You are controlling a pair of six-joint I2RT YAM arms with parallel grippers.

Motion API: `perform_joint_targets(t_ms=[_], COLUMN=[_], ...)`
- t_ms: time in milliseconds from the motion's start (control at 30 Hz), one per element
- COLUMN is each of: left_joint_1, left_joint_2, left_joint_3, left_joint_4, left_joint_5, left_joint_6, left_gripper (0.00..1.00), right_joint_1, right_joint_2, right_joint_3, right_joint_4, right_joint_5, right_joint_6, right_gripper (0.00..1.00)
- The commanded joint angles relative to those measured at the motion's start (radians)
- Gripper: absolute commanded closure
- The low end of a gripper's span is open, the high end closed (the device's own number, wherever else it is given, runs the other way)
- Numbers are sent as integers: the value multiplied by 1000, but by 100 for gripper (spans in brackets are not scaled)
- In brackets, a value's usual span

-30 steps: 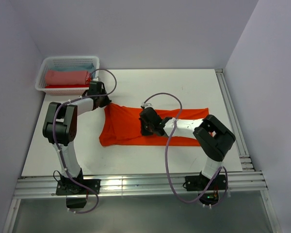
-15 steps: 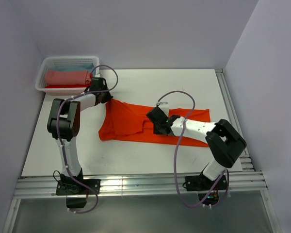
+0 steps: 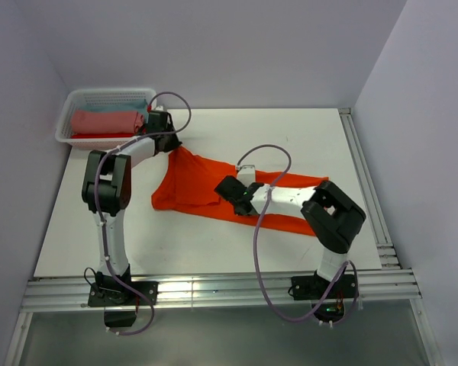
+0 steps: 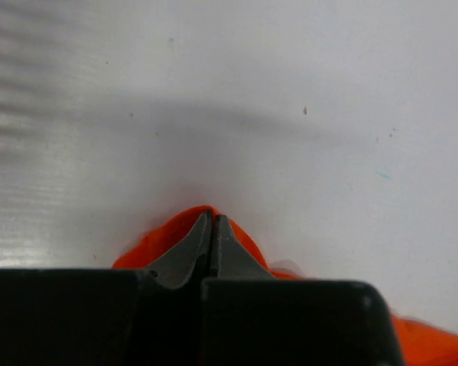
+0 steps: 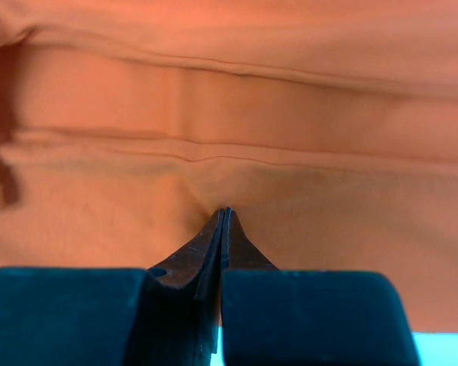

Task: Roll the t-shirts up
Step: Fold the tshirt

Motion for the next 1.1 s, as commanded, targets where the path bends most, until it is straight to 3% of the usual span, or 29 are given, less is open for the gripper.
perform_joint_targets(t_ms=[0,267,533,633,767,867,933,1067], left_joint_1=[-3,-3,-19,-19,-16,-16,-14,-6], left_joint_2=[40,88,111,77,53,14,-16,-102], left_joint_3=[95,201,270,243,230,216,187,135], left_joint_4=[-63,-83,-79,-62,-65,-79,-86,-108], left_joint_5=[-9,6,37,11,6,-12,-17,-61], left_joint_6=[36,55,42,30,39,39,39,47], left_gripper=[100,100,100,94,71,62,59,53], right_joint_1=[98,286,296,227,120,26,-26,-153], right_joint_2=[96,145,94,25,-34,-27,-15,30], right_joint_3=[19,179,291,282,272,321,349,397], right_joint_4=[-79,-122,-163,-142,-73,-33,-12,89], right_joint_5=[-76,-148,-173,-217,-341,-438,-489,-611], right_joint_6=[80,120,-2,-73,-168,-226,-263,-335], right_gripper=[100,100,96,89,73,69,67,51])
